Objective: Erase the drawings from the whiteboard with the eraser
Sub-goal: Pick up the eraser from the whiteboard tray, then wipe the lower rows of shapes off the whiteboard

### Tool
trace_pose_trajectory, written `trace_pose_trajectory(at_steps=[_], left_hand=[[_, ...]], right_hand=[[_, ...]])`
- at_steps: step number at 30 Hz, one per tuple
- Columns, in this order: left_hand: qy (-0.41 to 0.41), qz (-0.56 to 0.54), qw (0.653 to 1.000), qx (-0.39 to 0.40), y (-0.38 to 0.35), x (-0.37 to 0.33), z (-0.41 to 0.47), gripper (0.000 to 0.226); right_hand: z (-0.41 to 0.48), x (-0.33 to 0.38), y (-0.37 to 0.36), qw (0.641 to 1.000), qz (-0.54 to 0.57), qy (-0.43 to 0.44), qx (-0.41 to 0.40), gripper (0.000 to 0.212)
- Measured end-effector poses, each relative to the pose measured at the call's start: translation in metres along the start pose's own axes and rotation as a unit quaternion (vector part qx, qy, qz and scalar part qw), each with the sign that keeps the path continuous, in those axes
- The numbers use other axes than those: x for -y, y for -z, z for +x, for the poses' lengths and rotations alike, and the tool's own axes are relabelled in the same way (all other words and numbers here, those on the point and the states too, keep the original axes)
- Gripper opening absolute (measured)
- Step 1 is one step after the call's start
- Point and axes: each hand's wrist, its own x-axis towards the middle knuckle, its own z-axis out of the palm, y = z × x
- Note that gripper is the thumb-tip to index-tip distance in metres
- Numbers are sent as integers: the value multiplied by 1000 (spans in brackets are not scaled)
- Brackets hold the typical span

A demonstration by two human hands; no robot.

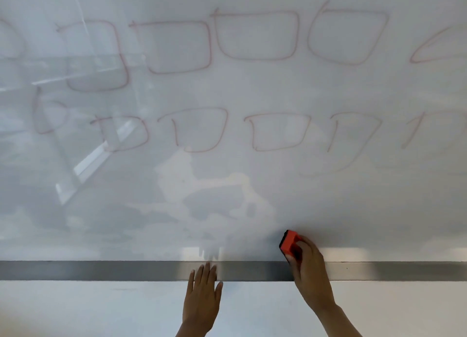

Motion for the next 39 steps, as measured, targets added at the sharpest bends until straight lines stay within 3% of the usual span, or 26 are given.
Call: trace_pose_trajectory(at_steps=[3,5,9,13,15,17,21,25,30,39], left_hand=[[14,-19,998,-62,9,0,12,79],[14,-39,992,-115,21,-1,24,73],[-2,-86,979,-183,46,-5,53,45],[-4,-111,960,-258,79,-11,92,35],[-11,-117,948,-296,99,-12,110,34],[-20,-119,933,-339,120,-13,128,33],[-39,-123,900,-417,170,-14,166,35],[-53,-123,890,-436,216,-14,200,41],[-63,-120,886,-444,241,-15,222,47],[-68,-103,876,-467,238,-8,242,48]], right_hand=[[15,25,9,974,172,-111,-102,39],[29,47,18,932,262,-177,-178,44],[65,89,45,828,391,-274,-295,26],[99,121,72,695,563,-351,-278,30],[112,137,81,672,604,-349,-250,33],[123,151,86,700,592,-314,-247,30],[140,180,92,844,419,-142,-303,48],[161,197,91,909,247,2,-335,55],[185,195,85,925,107,74,-358,61],[202,182,69,903,72,46,-420,62]])
